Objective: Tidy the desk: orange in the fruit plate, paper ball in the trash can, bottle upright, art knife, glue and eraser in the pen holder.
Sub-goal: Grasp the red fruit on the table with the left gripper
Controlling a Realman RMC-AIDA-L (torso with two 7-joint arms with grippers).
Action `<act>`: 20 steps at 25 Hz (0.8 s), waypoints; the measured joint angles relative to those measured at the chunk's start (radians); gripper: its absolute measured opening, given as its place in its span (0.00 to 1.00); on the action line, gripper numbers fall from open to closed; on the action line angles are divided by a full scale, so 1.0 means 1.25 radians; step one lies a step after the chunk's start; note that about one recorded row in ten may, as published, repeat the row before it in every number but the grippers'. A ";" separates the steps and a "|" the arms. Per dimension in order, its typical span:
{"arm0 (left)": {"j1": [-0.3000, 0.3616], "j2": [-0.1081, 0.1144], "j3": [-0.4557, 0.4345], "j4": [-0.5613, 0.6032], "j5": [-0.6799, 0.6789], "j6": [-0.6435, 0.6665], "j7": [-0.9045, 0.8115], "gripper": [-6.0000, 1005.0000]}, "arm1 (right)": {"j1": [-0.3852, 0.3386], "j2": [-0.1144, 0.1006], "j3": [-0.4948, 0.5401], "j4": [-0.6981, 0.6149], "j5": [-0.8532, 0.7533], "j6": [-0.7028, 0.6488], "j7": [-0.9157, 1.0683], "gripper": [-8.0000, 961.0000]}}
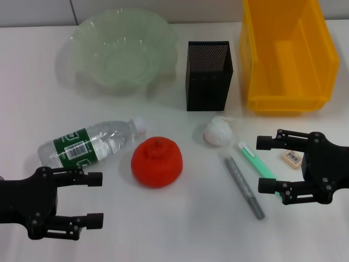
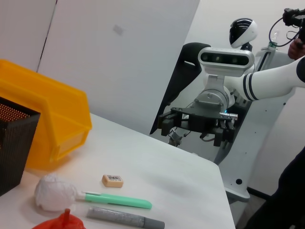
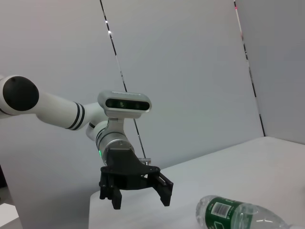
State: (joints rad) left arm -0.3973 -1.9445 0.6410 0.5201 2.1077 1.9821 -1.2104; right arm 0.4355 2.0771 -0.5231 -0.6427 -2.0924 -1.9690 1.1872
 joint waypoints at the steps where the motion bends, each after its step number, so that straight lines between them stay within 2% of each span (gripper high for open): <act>1: 0.000 0.000 0.000 0.000 0.000 0.000 0.000 0.82 | 0.000 0.000 0.000 0.000 0.000 0.000 0.000 0.88; 14: 0.004 0.002 0.001 0.002 0.000 0.005 0.000 0.82 | -0.013 0.001 0.000 0.005 0.014 -0.002 0.000 0.87; 18: 0.001 -0.001 -0.009 0.032 -0.007 0.009 -0.010 0.82 | -0.034 -0.001 0.001 -0.008 0.033 -0.014 0.000 0.87; 20: -0.003 -0.004 -0.019 0.056 -0.009 0.009 -0.022 0.82 | -0.064 -0.004 0.002 -0.046 0.044 -0.034 0.005 0.87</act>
State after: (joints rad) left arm -0.4008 -1.9489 0.6172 0.5902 2.0959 1.9931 -1.2374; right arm 0.3558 2.0725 -0.5205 -0.7001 -2.0370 -2.0120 1.1934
